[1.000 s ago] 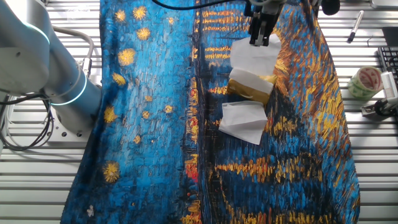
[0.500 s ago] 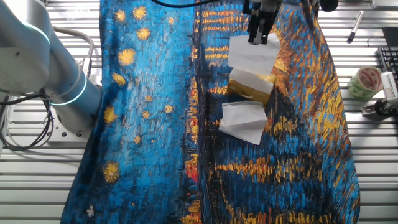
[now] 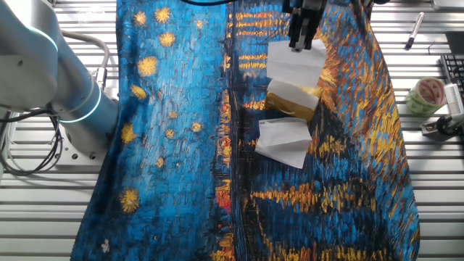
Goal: Pull out a napkin
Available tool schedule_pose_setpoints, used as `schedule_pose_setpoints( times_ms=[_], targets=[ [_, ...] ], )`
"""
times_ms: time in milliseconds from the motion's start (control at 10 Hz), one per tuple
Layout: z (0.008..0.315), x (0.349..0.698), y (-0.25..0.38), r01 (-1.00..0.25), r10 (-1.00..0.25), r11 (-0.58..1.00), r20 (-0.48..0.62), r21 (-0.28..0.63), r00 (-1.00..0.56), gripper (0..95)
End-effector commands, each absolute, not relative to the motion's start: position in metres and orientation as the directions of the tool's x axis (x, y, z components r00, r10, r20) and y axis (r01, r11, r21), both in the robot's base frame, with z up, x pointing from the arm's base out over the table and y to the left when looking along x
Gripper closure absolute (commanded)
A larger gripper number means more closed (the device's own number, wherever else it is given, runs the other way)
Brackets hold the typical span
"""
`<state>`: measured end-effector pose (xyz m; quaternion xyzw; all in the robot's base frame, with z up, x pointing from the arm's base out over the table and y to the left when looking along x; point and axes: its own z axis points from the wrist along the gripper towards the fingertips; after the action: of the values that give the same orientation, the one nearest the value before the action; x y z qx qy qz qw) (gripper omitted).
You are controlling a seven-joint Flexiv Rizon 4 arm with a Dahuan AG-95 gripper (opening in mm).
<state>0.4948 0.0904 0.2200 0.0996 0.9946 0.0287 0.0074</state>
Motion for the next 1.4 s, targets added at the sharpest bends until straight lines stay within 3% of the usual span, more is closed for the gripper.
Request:
schedule_pose_setpoints(
  times_ms=[100, 1400],
  targets=[
    [0.22, 0.495, 0.088, 0.191, 0.192, 0.98, -0.005, 0.063, -0.981, 95.0],
    [0.219, 0.491, 0.051, 0.114, 0.115, 0.988, -0.004, 0.099, -0.993, 95.0]
  ],
)
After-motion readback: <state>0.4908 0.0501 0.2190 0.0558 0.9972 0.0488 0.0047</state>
